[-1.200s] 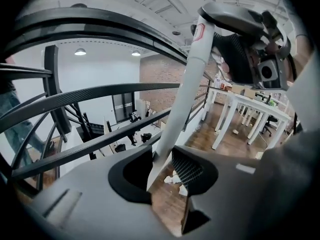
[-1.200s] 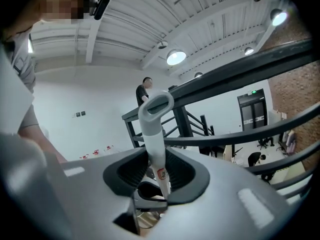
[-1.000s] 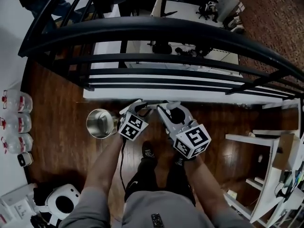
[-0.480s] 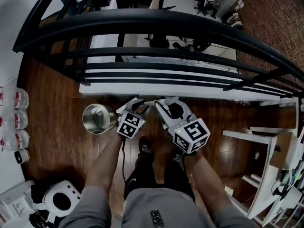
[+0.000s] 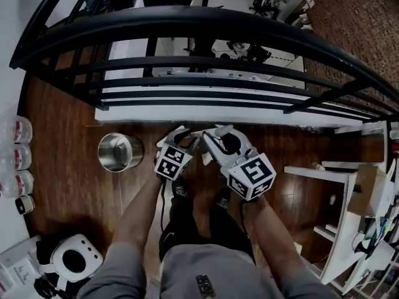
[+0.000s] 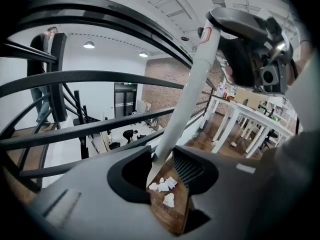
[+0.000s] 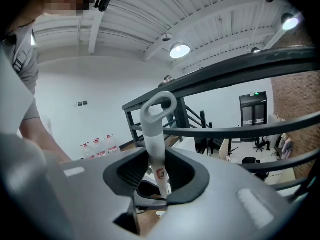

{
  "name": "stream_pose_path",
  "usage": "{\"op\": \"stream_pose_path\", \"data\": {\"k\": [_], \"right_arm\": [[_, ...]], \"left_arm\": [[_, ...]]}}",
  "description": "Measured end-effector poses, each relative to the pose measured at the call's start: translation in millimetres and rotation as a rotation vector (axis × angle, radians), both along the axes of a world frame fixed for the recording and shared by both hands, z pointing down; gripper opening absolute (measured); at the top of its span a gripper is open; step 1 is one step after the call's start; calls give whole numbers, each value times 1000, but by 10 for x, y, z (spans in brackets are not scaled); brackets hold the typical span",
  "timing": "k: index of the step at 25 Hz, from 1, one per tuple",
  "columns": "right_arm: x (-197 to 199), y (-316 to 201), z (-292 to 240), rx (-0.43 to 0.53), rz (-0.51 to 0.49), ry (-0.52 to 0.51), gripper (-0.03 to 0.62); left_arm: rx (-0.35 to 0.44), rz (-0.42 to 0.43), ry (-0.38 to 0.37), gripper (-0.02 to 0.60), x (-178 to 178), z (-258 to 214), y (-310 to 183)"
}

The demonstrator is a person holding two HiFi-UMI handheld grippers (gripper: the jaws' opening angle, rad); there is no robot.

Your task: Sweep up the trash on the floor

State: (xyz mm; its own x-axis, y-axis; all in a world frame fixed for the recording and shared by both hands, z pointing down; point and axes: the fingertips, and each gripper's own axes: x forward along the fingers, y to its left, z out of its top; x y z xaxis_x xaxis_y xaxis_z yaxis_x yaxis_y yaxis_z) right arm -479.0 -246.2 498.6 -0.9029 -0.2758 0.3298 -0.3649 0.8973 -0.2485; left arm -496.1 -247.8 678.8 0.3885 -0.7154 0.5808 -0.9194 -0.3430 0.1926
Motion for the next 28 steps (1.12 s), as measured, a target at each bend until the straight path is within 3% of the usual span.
{"op": "stream_pose_path", "data": {"k": [14,20,28], "right_arm": [[1879,-352,-175,33,166,30,100],[2326,-423,-367,44,204,-28,100],[2945,-531,-1208,132,247,-137,100]], "left_arm": [[34,160,21,133,1958,-178,-423],[57,228,-51,127,2337,-384,-496],[120,289,-107,124,2885,-1226,-683]]}}
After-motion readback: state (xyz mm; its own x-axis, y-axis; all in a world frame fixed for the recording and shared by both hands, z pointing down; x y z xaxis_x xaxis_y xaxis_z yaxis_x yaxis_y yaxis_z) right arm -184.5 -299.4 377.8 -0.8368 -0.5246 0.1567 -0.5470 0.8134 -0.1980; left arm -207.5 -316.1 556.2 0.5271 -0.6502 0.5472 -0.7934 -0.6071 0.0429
